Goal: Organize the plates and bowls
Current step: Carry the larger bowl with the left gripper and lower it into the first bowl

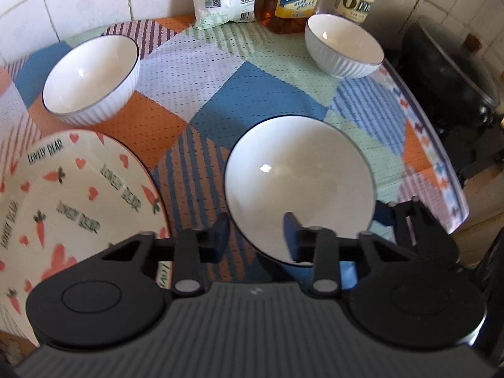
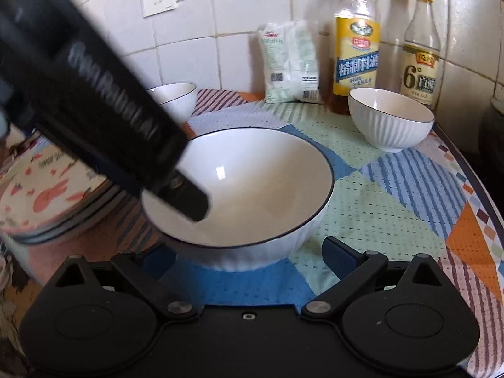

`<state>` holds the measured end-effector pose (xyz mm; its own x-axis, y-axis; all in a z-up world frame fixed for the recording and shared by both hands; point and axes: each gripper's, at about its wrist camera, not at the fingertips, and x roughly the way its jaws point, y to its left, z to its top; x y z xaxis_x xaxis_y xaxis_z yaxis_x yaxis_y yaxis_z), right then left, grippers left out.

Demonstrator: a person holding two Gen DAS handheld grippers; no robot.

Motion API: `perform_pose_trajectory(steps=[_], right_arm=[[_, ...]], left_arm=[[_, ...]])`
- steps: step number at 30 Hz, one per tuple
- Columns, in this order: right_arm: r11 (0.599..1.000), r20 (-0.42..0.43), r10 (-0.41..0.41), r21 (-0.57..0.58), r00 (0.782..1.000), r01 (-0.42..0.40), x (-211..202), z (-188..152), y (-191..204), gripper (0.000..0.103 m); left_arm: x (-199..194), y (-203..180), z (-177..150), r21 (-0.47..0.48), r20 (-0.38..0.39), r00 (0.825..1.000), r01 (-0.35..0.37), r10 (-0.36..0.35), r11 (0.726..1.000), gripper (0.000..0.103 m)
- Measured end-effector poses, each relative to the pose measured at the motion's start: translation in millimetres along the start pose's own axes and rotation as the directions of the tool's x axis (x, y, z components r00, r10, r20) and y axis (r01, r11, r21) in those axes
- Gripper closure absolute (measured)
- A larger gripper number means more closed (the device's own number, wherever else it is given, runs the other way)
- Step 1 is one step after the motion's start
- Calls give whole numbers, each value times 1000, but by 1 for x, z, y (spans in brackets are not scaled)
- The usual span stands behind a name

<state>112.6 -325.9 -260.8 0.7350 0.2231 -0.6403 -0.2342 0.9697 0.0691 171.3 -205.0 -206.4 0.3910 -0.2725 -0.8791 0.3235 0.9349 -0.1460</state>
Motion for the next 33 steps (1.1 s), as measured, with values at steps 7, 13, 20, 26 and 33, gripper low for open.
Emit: perform_pose_trajectory(steps=[7,13,20,26,33], right_arm=[[1000,-14,-3,-4,1000,3,4,5,2,2],[999,-16,-2,-51,1000,1,6,12,11,4],[999,7,-22,-46,1000,22,4,9,16,5],[996,47,-45,-73,998,48,-2,9,20,5],[996,115,-34,-82,993,44,-15,25,31,5]], left_arm=[[12,11,2,-32,-6,1000,22,-22,999,79],[18,7,3,-1,5,1000,-6,6,1000,86],[19,-3,3,96,2,999,-46,46,994,87],[9,-5,4,123,18,999,-50,48,991,87],[-21,2,11,149,50,997,-63,56,987,87]])
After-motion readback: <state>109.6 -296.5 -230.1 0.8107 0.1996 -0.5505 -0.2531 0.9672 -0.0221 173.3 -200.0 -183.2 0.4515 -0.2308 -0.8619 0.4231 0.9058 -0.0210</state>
